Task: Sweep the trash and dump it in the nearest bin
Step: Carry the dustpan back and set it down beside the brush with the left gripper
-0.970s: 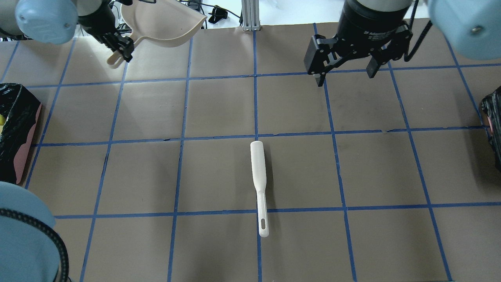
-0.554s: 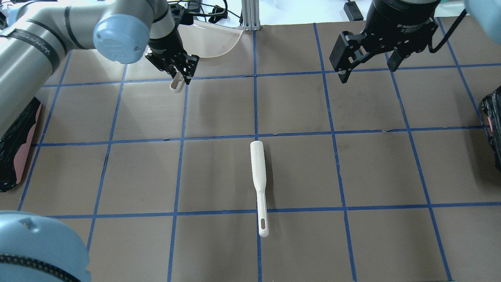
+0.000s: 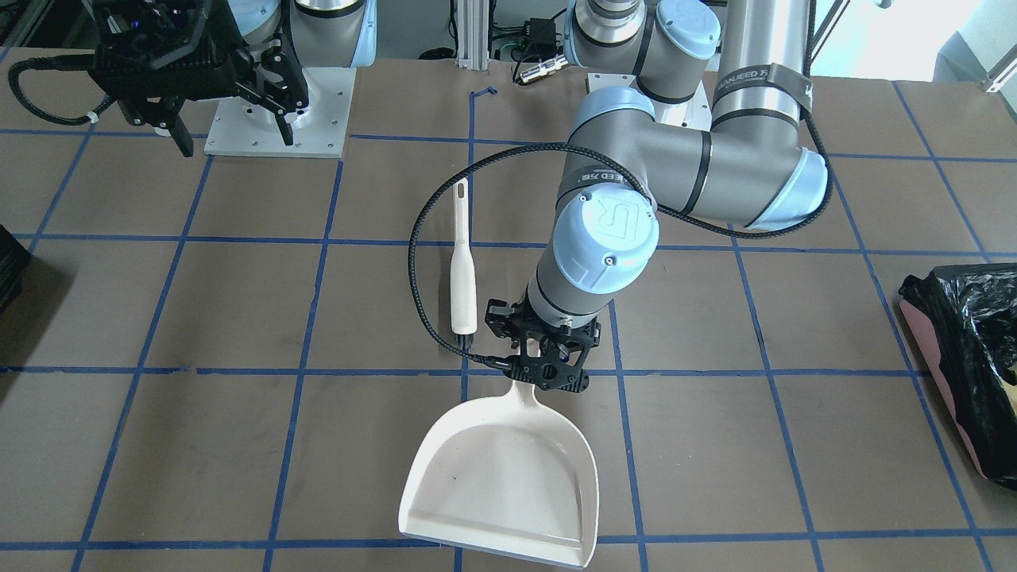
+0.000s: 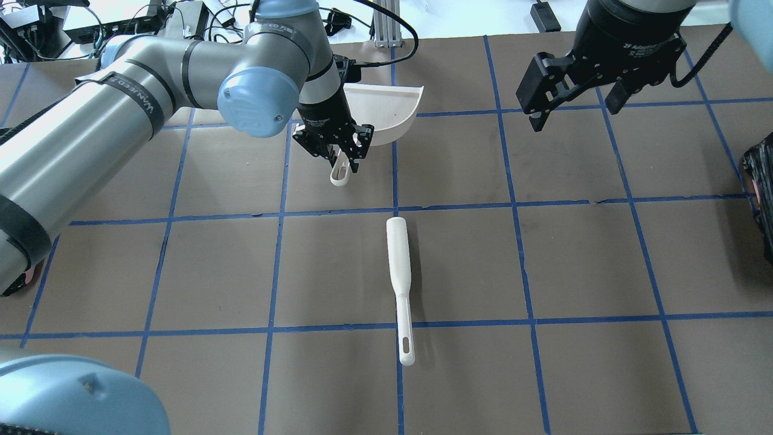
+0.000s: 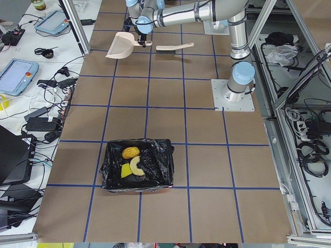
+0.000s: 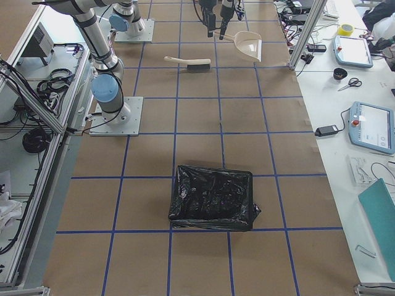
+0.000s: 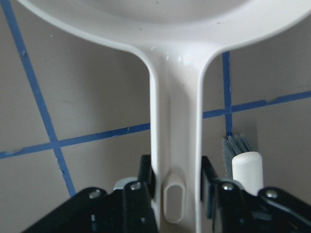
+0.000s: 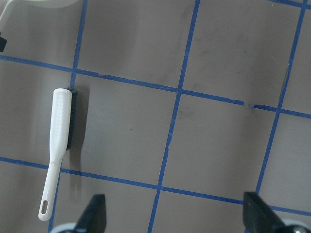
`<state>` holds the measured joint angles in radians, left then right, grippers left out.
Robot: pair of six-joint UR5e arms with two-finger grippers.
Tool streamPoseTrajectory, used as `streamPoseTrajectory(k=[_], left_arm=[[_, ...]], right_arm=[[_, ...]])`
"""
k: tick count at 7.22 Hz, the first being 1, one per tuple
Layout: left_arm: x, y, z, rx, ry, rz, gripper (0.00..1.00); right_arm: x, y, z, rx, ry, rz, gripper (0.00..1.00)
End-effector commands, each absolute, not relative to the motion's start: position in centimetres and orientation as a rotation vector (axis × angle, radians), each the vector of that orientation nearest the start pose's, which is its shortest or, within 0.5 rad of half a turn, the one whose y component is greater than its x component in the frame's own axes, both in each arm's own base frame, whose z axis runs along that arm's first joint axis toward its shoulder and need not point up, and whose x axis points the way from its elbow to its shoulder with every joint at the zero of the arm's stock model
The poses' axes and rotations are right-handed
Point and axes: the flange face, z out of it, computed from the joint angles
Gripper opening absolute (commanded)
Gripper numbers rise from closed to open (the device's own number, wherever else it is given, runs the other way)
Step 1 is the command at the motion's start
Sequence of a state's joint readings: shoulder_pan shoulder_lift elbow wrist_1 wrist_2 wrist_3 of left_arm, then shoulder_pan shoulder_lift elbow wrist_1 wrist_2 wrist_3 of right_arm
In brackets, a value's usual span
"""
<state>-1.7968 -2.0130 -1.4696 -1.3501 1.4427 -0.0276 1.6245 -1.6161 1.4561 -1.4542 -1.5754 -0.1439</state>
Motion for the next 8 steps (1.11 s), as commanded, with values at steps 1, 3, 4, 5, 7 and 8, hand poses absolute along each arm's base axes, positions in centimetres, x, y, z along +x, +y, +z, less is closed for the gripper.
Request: streamPoseTrajectory(k=[1, 3, 4, 5, 7, 8], left_arm=[[-31.6, -57.7, 28.7, 0.366, 3.216, 0.270, 0.00], [-33.1, -57.0, 28.1, 0.352, 3.210, 0.288, 0.00], [-33.1, -57.1, 27.5, 0.326, 3.207, 0.306, 0.00], [-33.3, -57.1, 26.8, 0.282, 3.203, 0.322, 0.00], [-34.3, -56.8, 25.7, 0.245, 3.194, 0.349, 0.00], [-34.5, -57.0, 25.6, 0.247, 3.203, 0.327, 0.00]], right_arm=[[15.8, -46.4, 55.3, -0.330, 3.130, -0.065, 1.00], [15.8, -46.3, 55.5, -0.339, 3.129, -0.065, 1.00], [15.8, -46.3, 55.5, -0.340, 3.129, -0.065, 1.00], [15.9, -46.2, 55.4, -0.342, 3.129, -0.062, 1.00], [15.9, -46.2, 55.4, -0.344, 3.129, -0.060, 1.00], [15.9, -46.2, 55.4, -0.347, 3.129, -0.057, 1.00]])
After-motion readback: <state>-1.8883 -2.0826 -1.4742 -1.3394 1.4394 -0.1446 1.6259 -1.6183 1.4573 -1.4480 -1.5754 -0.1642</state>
